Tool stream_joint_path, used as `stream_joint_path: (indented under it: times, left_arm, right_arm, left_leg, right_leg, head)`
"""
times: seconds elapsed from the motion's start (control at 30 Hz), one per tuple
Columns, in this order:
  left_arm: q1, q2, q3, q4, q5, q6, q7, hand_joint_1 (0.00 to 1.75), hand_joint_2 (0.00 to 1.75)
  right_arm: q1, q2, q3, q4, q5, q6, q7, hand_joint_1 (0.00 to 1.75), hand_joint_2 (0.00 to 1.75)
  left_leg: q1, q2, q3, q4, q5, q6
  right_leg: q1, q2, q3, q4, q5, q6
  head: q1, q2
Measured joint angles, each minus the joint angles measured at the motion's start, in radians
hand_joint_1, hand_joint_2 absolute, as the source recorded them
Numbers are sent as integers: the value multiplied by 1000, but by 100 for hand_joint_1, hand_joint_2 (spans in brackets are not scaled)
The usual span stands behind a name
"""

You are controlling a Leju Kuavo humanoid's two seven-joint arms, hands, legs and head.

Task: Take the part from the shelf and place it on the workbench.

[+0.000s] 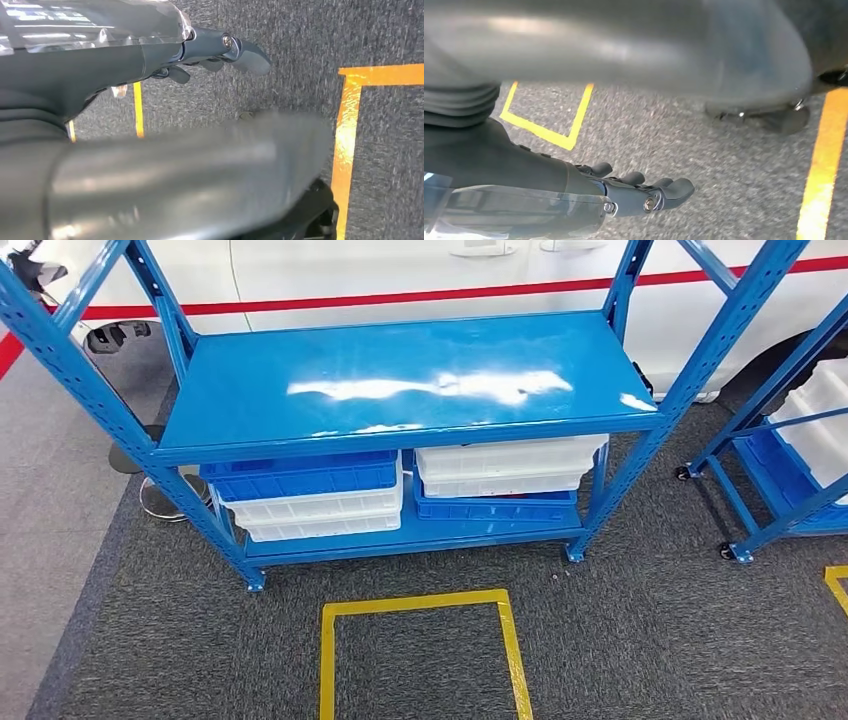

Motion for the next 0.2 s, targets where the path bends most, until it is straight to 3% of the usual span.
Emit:
stream_joint_path:
  times: [0.2]
  left_arm:
    - [0,0,-4,0,-5,28,31,0,175]
  right_arm:
    - [-1,0,0,0,-5,-21,6,0,175]
  left_leg:
    - [1,0,11,-11,-1,-12]
  right_leg:
    - [2,0,6,0,-7,-11]
  head:
    - [0,0]
